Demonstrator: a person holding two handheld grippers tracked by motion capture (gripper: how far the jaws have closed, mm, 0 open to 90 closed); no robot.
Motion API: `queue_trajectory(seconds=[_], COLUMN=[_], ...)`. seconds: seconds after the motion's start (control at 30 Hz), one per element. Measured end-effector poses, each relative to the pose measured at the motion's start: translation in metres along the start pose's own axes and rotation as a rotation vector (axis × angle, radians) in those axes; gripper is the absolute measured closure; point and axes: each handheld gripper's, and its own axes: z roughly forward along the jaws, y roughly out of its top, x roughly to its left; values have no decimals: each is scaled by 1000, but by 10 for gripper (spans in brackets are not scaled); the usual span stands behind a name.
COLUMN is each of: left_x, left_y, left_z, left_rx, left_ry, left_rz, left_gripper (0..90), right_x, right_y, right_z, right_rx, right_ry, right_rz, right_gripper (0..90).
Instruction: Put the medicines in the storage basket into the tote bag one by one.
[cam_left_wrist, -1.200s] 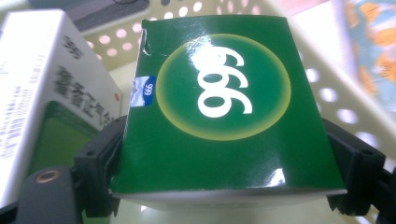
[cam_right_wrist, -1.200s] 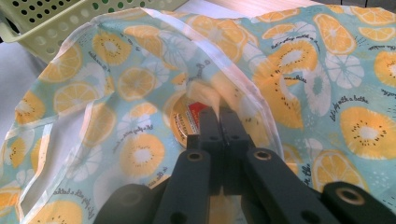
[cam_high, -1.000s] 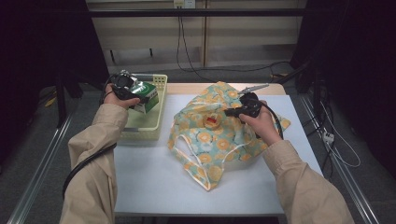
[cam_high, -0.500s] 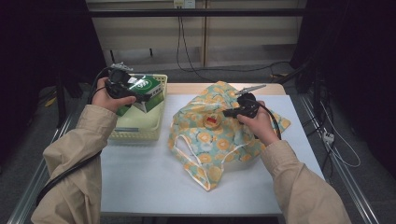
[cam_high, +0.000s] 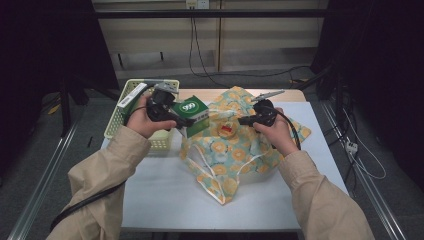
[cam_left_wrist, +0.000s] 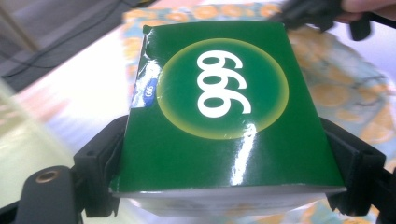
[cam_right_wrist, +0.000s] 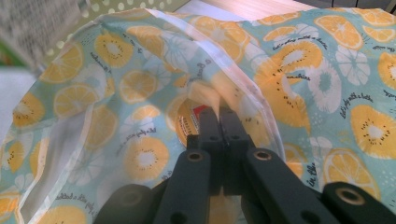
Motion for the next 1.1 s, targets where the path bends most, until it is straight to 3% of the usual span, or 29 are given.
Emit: queue_trajectory(seconds=[0.13,0.37,1.1], left_x=[-20,-38,-53], left_y=[1,1,-16], left_z=[20,50,122], left_rx=[29,47,102], left_ry=[-45,-83,-106], left_rz=[53,75,91], left_gripper=[162,162,161], right_x=[1,3,5], right_y=[0,1,2], right_z=[-1,-2,-3], right_rx=[-2,0,-21], right_ry=[1,0,15], right_rz=[-1,-8,-6], right_gripper=[900,900,900])
